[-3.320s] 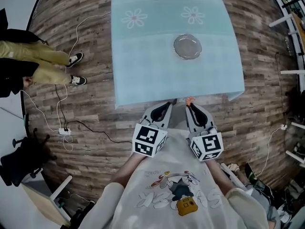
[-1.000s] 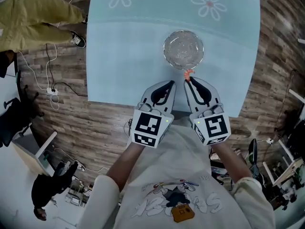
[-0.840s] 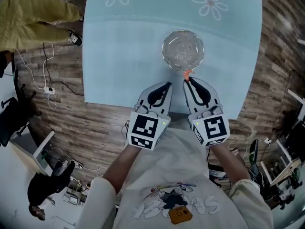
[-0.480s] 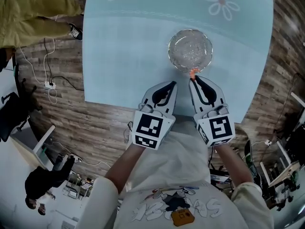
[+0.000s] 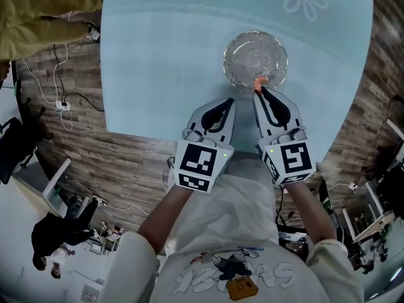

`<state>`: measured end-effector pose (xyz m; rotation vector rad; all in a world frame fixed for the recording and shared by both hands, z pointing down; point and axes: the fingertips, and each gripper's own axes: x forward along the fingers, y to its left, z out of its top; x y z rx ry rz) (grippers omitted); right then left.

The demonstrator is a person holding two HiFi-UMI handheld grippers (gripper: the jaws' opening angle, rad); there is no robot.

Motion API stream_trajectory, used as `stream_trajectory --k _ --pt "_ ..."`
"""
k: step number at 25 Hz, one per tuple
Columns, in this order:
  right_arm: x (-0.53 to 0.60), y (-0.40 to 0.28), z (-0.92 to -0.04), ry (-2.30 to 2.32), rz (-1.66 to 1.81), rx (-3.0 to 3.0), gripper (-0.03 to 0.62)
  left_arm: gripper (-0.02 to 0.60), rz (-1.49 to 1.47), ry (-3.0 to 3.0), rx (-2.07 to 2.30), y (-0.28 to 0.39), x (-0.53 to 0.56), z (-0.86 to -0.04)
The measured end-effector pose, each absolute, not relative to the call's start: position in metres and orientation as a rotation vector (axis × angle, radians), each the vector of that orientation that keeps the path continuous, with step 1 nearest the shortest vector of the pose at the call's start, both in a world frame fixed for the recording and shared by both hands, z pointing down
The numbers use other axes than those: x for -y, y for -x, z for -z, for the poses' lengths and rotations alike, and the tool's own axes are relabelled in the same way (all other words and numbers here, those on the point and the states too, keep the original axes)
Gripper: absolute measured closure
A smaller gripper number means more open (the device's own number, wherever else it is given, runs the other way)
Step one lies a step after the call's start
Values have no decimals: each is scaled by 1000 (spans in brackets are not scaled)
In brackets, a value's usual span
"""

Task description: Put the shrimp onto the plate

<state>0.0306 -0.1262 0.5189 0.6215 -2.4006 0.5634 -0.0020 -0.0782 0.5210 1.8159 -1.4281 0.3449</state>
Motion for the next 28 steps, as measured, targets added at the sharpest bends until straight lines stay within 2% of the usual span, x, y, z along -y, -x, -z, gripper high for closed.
stream_trajectory --k 28 --pt "152 -28 -577 -608 -616 2230 528 574 -375 -1765 1398 4 98 -558"
